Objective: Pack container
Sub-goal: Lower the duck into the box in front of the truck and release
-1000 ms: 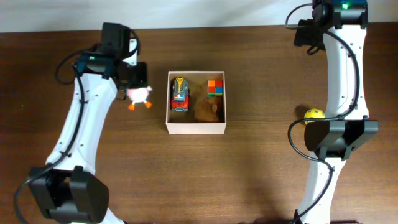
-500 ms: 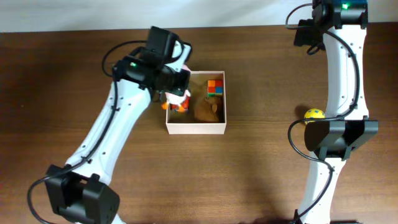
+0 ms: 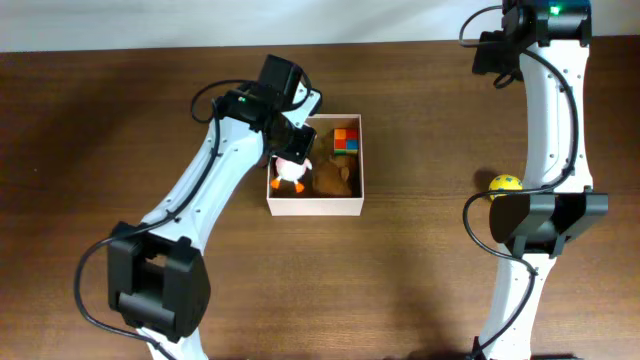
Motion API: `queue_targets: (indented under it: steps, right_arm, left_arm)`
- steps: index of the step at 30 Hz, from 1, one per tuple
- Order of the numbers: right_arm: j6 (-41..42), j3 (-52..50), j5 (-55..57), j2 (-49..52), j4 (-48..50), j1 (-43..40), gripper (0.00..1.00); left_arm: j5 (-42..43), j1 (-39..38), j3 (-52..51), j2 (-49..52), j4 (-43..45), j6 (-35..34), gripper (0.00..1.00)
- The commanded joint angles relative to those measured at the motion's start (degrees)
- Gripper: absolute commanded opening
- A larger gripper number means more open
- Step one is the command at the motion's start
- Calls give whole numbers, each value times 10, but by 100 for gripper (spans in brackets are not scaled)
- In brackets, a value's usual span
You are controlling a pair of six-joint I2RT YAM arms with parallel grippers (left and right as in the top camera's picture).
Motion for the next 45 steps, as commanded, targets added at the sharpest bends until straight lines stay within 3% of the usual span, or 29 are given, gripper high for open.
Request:
queue_targets:
  steps: [1, 22, 30, 41, 45]
  right_arm:
    - [5, 10, 5, -13, 0, -4, 99]
    - [5, 10, 5, -13, 0, -4, 99]
    - [5, 10, 5, -13, 0, -4, 99]
    - [5, 10, 5, -13, 0, -4, 99]
    - [5, 10, 5, -13, 0, -4, 99]
  left_arm:
    - [8, 1, -1, 1, 1, 12, 2]
    - [8, 1, -1, 30, -48, 12, 4]
    - [9, 1, -1, 30, -67, 12, 31]
    - [63, 1, -1, 30, -98, 12, 33]
    - [66, 1, -1, 29, -118, 12, 41]
